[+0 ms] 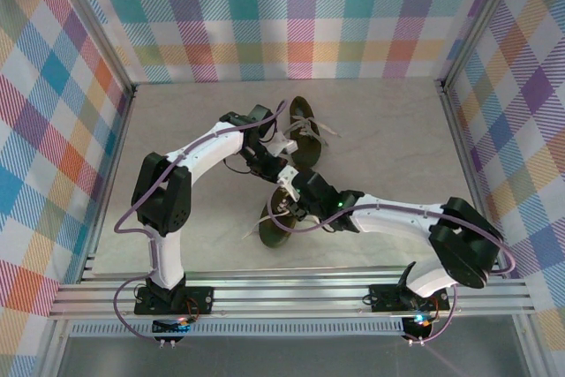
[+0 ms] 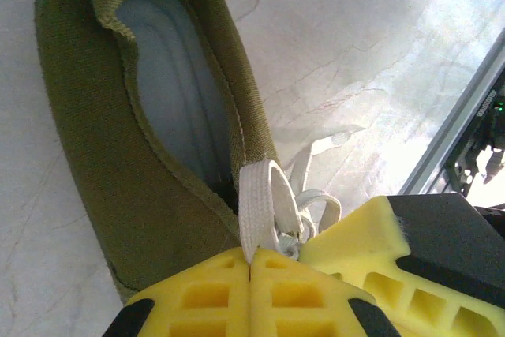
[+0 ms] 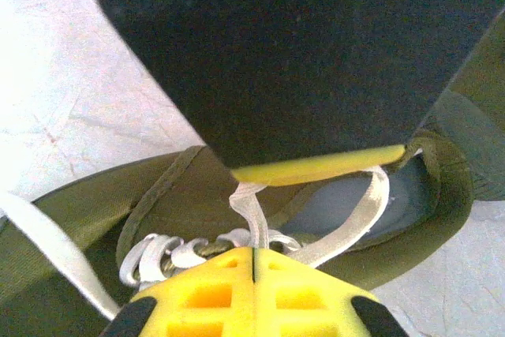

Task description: Tie the shoes

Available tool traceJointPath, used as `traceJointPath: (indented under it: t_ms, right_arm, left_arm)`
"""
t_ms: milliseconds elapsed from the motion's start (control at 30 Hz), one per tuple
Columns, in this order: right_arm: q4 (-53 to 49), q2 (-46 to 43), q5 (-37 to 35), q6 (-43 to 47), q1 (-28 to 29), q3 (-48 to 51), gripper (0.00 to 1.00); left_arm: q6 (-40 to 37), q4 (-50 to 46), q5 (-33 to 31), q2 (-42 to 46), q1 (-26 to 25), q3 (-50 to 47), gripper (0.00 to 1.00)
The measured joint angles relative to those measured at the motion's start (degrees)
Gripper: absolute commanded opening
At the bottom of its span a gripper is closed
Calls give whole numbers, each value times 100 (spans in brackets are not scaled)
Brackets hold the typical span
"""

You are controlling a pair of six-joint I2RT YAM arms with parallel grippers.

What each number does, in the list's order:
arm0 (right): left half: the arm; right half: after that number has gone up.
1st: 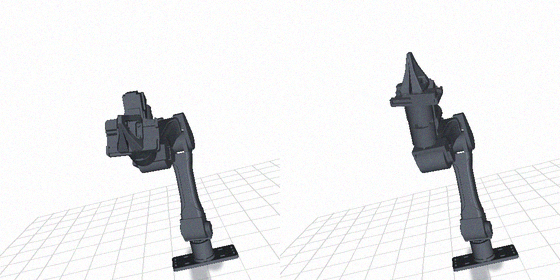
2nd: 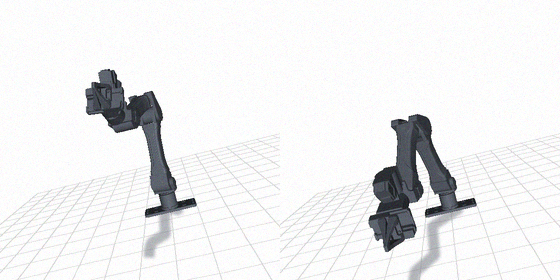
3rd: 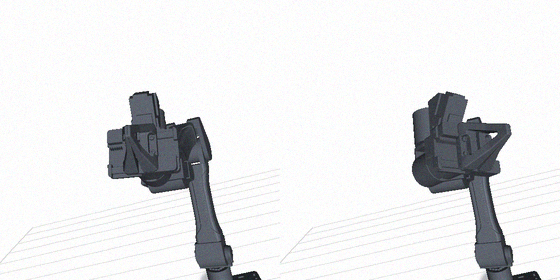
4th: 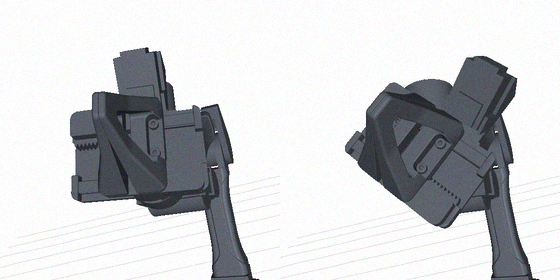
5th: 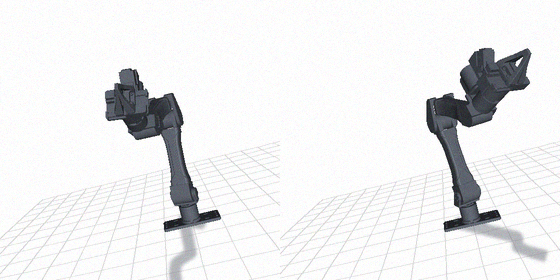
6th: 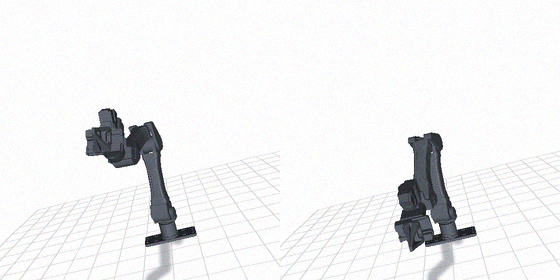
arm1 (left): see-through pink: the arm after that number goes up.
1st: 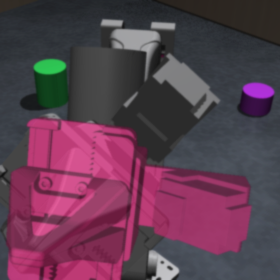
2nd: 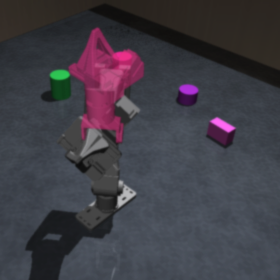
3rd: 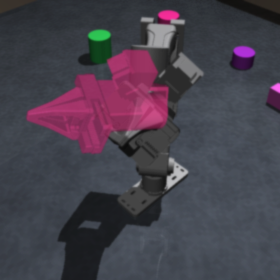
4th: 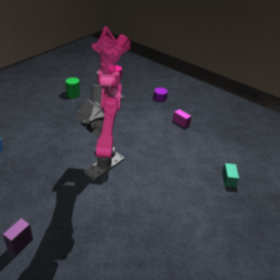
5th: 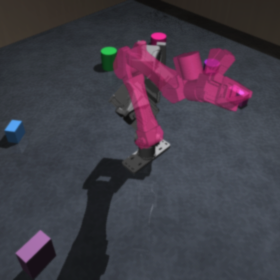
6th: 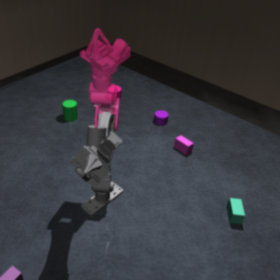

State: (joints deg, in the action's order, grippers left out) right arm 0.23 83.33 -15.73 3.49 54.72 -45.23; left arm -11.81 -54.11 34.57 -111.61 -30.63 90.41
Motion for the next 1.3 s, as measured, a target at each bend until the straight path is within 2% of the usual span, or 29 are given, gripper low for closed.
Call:
traceJointPath:
  t_ms: [167, 633, 900, 1133, 1300]
  right_arm:
    - [35, -341, 168, -2, 0, 227, 3]
    - [337, -538, 468, -153, -7, 658, 0]
    - [354, -907, 898, -577, -326, 776, 1]
    - [400, -986, 1591, -890, -671, 887, 3]
    - [326, -870, 1797, -850, -678, 837, 14]
  left_arm:
    - [0, 0, 55, 0, -2, 20, 0]
    - [0, -52, 144, 0, 2, 20, 0]
    - [0, -125, 186, 2, 2, 17, 0]
    - [0, -127, 245, 0, 2, 17, 0]
    - [0, -127, 264, 0, 0, 17, 0]
